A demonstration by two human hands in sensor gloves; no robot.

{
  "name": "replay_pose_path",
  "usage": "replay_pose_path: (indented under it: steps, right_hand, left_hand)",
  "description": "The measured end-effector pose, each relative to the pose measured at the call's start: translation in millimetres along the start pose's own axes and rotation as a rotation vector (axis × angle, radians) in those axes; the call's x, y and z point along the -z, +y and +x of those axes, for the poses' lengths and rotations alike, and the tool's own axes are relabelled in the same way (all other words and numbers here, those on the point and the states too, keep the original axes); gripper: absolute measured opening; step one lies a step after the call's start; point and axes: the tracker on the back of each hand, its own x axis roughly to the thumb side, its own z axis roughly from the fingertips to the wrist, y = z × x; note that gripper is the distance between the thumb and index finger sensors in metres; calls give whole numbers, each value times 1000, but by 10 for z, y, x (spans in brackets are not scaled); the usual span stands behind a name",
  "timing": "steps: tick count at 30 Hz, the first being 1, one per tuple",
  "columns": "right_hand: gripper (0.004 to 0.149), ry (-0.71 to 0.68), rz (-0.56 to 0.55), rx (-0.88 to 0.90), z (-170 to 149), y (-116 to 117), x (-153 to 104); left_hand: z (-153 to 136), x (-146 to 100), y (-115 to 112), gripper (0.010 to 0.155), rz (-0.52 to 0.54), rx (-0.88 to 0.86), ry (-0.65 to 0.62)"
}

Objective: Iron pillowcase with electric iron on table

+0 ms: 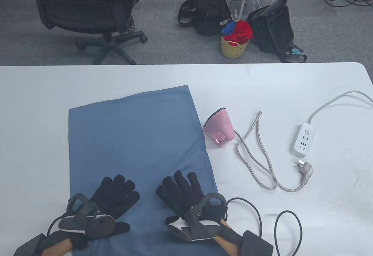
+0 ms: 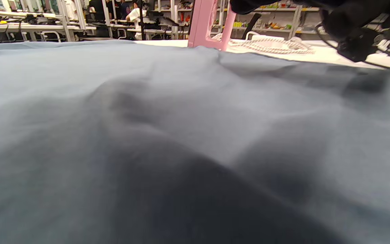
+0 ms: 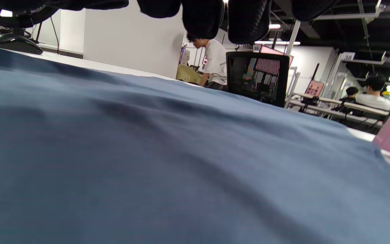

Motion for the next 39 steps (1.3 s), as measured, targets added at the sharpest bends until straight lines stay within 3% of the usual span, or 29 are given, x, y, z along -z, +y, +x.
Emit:
replay_pose_path:
  steps: [3, 5, 15, 22, 26, 32, 39]
  right_hand:
    - [91, 14, 46, 29, -25, 4, 2]
    - [91, 22, 10, 14, -39, 8, 2]
    - [83, 82, 54, 71, -258, 74, -42]
    - [79, 184, -6, -13, -465, 1, -106]
    - [72, 342, -74, -108, -768, -135, -220]
    - [66, 697, -144, -165, -1543, -264, -609]
    - [68, 1092, -62, -21, -2345, 79, -1143]
  left_hand:
    - [-77, 8, -12, 86, -5, -35, 22]
    - [-118, 10, -22, 86, -17, -58, 35]
    - [-77, 38, -93, 87, -78, -17, 8]
    - [-78, 50, -103, 85, -99, -23, -9]
    - [-88, 52, -105, 84, -100, -32, -9]
    - [-110, 58, -116, 84, -116, -29, 2]
    - [-114, 59, -114, 84, -125, -29, 5]
